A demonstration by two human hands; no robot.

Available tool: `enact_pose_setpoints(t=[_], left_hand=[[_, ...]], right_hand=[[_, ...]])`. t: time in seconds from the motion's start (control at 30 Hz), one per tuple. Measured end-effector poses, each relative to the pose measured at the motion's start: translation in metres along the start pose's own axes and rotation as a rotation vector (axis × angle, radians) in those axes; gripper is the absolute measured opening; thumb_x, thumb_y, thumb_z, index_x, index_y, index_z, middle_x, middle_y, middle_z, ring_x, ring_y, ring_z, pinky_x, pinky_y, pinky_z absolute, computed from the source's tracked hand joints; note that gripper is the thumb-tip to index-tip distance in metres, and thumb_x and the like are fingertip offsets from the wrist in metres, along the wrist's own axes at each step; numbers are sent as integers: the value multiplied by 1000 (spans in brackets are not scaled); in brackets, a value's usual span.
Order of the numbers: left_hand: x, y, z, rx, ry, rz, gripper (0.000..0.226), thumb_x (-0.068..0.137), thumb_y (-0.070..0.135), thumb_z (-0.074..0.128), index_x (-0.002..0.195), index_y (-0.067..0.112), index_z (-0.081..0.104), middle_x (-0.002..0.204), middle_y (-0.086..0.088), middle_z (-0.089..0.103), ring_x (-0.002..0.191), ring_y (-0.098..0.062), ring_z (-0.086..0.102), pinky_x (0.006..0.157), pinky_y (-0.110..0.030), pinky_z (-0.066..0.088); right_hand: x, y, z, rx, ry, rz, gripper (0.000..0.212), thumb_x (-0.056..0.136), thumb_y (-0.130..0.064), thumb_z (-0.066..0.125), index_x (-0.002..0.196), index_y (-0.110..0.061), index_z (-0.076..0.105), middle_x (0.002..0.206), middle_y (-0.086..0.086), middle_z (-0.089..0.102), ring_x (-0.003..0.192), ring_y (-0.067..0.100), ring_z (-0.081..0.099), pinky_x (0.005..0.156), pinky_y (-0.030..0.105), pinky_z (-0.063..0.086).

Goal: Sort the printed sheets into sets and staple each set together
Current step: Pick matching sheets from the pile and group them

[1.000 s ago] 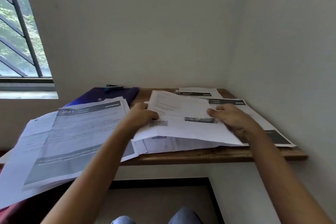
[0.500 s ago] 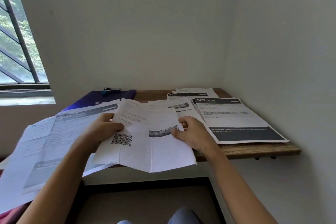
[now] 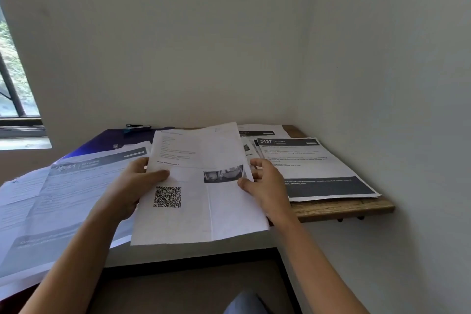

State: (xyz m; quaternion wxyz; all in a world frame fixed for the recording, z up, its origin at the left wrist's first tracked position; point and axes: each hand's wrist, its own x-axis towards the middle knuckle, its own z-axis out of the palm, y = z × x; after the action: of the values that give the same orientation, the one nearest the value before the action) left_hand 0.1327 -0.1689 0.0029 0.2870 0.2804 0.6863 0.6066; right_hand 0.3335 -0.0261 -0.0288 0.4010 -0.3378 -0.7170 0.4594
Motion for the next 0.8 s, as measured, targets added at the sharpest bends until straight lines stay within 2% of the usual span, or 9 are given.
enact_pose_setpoints(t=[0.13, 0.2, 0.27, 0.4, 0.5, 0.7, 0.8], left_hand=[[2, -3, 13, 0, -34, 16, 33, 89, -2, 60, 121, 3, 55, 107, -21, 68, 83, -35, 68, 71, -43, 58], [3, -3, 18, 1, -55, 22, 31, 89, -2, 61, 119, 6, 56, 104, -19, 70, 82, -34, 69, 66, -41, 58], [2, -4, 25, 2, -74, 28, 29, 89, -3, 61, 115, 9, 57, 101, -17, 71, 79, -32, 70, 61, -38, 59], [2, -5, 37, 21, -77, 62, 25, 88, -7, 60, 102, 13, 59, 100, -16, 70, 81, -34, 68, 69, -42, 56], [4, -7, 42, 34, -89, 78, 29, 87, -7, 61, 111, 8, 58, 103, -17, 71, 86, -36, 69, 74, -45, 56], [5, -11, 46, 75, -100, 86, 33, 87, 1, 66, 116, 13, 56, 105, -12, 72, 89, -33, 71, 81, -54, 56], [0, -9, 42, 49, -65, 72, 28, 89, 8, 65, 114, 11, 54, 103, -11, 71, 86, -30, 71, 74, -46, 58]], right_hand=[[2, 3, -9, 10, 36, 1, 28, 84, -8, 71, 96, -28, 55, 106, 0, 68, 96, 16, 66, 83, 30, 55], [3, 6, -13, 18, 51, 2, 28, 84, -8, 71, 90, -30, 56, 103, 0, 69, 94, 16, 67, 82, 29, 55], [3, 8, -16, 29, 68, 12, 24, 84, -8, 71, 94, -26, 58, 102, 0, 69, 92, 15, 67, 78, 25, 55], [6, 12, -25, 35, 94, 25, 19, 84, -9, 70, 96, -22, 62, 100, 0, 70, 89, 14, 67, 74, 22, 55], [7, 15, -31, 38, 102, 37, 19, 84, -8, 71, 94, -22, 63, 98, 2, 71, 87, 14, 68, 76, 26, 57], [6, 18, -39, 31, 95, 38, 20, 85, -9, 70, 91, -26, 61, 97, -2, 72, 84, 9, 68, 71, 22, 55], [6, 14, -36, 18, 90, 20, 19, 86, -11, 69, 94, -25, 59, 96, -8, 67, 84, 4, 64, 66, 15, 50]])
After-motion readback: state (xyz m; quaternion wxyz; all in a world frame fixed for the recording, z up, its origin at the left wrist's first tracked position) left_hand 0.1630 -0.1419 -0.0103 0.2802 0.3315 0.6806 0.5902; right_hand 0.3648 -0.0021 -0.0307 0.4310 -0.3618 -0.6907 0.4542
